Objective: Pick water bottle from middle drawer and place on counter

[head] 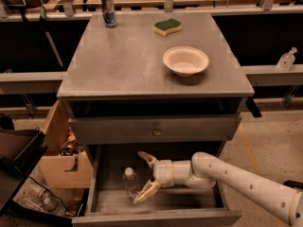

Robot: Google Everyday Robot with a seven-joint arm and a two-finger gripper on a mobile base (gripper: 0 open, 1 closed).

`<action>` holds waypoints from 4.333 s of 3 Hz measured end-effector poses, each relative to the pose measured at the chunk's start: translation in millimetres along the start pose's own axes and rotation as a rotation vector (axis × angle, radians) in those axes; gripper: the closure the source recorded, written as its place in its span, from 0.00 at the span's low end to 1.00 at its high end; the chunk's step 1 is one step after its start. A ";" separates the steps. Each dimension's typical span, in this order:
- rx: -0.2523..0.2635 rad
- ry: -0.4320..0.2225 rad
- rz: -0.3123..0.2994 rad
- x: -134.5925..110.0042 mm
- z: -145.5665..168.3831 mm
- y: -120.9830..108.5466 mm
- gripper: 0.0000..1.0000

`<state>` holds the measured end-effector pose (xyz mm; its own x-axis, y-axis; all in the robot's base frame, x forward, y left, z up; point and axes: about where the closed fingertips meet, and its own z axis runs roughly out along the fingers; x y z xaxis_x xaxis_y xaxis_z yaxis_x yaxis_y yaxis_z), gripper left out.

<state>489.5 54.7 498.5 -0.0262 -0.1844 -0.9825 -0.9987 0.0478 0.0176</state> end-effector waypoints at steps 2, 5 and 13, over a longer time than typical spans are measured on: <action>-0.047 -0.054 0.016 16.1 23.4 8.0 0.14; -0.072 -0.043 0.006 21.8 37.1 14.3 0.85; 0.297 -0.067 0.090 -322.8 -130.3 2.8 1.00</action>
Offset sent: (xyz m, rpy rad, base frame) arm -0.0132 0.0270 -0.0347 0.0756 0.0225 0.0567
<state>489.4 -13.5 839.8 -0.1013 -0.1017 -0.9896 -0.9357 0.3476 0.0601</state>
